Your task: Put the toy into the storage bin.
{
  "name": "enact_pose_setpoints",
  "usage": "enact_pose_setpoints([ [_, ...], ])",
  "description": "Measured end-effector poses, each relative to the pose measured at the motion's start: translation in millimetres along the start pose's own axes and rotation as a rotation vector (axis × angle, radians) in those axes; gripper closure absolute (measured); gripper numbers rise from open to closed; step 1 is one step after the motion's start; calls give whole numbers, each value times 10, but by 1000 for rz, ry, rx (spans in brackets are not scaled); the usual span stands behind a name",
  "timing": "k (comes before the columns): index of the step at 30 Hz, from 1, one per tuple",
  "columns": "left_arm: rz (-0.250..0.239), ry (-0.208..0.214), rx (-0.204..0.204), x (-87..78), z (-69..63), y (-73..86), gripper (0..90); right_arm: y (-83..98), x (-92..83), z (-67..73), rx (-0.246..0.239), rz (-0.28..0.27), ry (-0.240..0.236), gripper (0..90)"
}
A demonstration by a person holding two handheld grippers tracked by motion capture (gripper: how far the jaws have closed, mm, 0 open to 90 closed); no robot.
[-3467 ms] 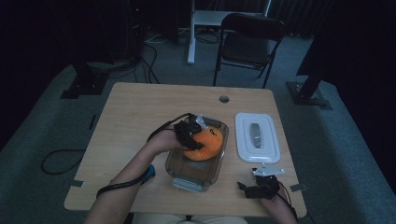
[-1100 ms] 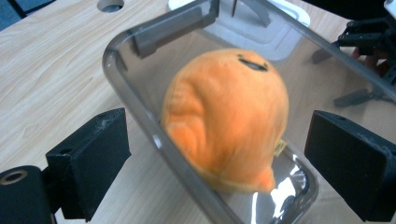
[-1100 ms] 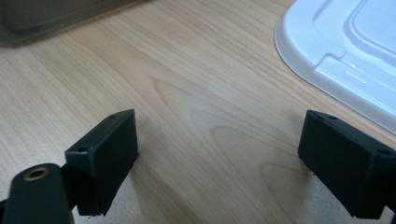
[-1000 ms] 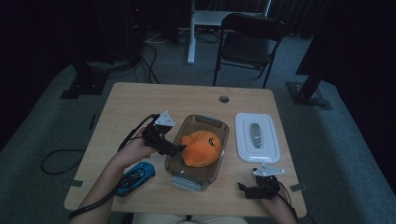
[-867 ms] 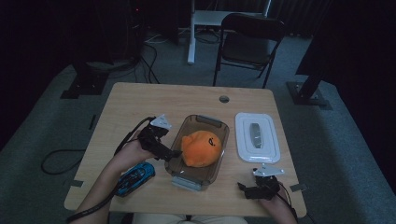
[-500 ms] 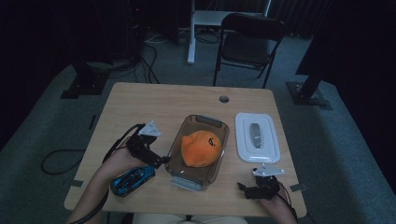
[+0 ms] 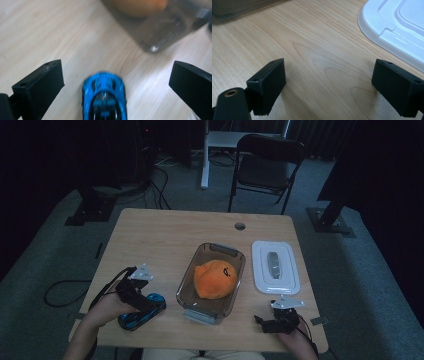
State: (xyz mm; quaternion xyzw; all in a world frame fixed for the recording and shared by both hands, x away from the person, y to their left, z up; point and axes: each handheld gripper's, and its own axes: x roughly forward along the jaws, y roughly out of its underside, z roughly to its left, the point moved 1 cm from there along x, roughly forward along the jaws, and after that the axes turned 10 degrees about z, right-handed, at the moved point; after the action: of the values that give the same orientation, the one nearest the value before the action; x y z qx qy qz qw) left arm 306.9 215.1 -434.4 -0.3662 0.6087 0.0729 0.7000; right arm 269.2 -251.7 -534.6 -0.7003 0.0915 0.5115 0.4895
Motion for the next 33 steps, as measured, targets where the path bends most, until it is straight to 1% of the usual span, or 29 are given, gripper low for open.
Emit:
enact_pose_setpoints([
  [2,25,-9,-14,44,14,84,3,-2,1,1,2,0,1,115],
  [3,37,-5,-17,67,21,124,3,-2,1,1,2,0,1,115],
  [5,69,-16,-22,107,29,196,3,-3,2,2,4,0,2,115],
  [6,79,-14,-21,120,30,231,3,-3,2,2,3,0,2,115],
  [10,105,-16,-51,165,53,358,9,-4,2,2,4,1,3,115],
  [11,110,-20,-53,176,58,383,9,-4,2,1,5,0,4,115],
  [12,116,-14,-56,192,58,406,9,-5,2,0,7,0,6,115],
  [14,131,-7,-47,224,49,445,9,-7,-3,-7,14,5,12,124],
  [15,138,-8,-48,241,49,458,9,-18,-9,-14,28,7,6,126],
  [16,145,-7,-48,259,45,468,9,-18,-9,-14,28,7,6,126],
  [17,156,-8,-50,281,42,474,9,-26,-11,-12,38,3,4,126],
  [18,166,-10,-47,306,44,479,9,-38,-17,-6,43,-8,-2,126],
  [19,173,-16,-54,337,51,484,9,-89,-34,40,52,-46,-25,127],
  [21,183,-14,-63,375,67,494,9,-113,-33,65,46,-52,-26,127],
  [23,196,-16,-81,413,89,503,9,-193,-20,154,24,-66,-52,126],
  [24,200,-10,-87,429,99,508,10,-237,-8,204,13,-74,-66,125],
  [25,206,-6,-93,443,108,512,10,-280,8,255,-1,-79,-85,107],
  [26,206,-12,-101,456,117,516,13,-319,27,306,-17,-79,-109,107],
  [27,208,-14,-99,463,118,519,42,-399,61,397,-24,-106,-126,107],
  [28,212,-16,-99,472,116,523,42,-399,61,397,-24,-106,-126,107],
  [29,220,-20,-103,481,113,526,42,-436,76,442,-34,-114,-137,107],
  [30,224,-20,-101,494,111,530,43,-472,93,492,-46,-118,-134,107],
  [31,229,-21,-108,506,113,534,43,-508,112,539,-61,-122,-119,107],
  [32,238,-23,-108,516,113,537,51,-570,146,615,-89,-118,-108,107],
  [33,244,-25,-107,529,108,543,51,-592,162,639,-95,-125,-101,107],
])
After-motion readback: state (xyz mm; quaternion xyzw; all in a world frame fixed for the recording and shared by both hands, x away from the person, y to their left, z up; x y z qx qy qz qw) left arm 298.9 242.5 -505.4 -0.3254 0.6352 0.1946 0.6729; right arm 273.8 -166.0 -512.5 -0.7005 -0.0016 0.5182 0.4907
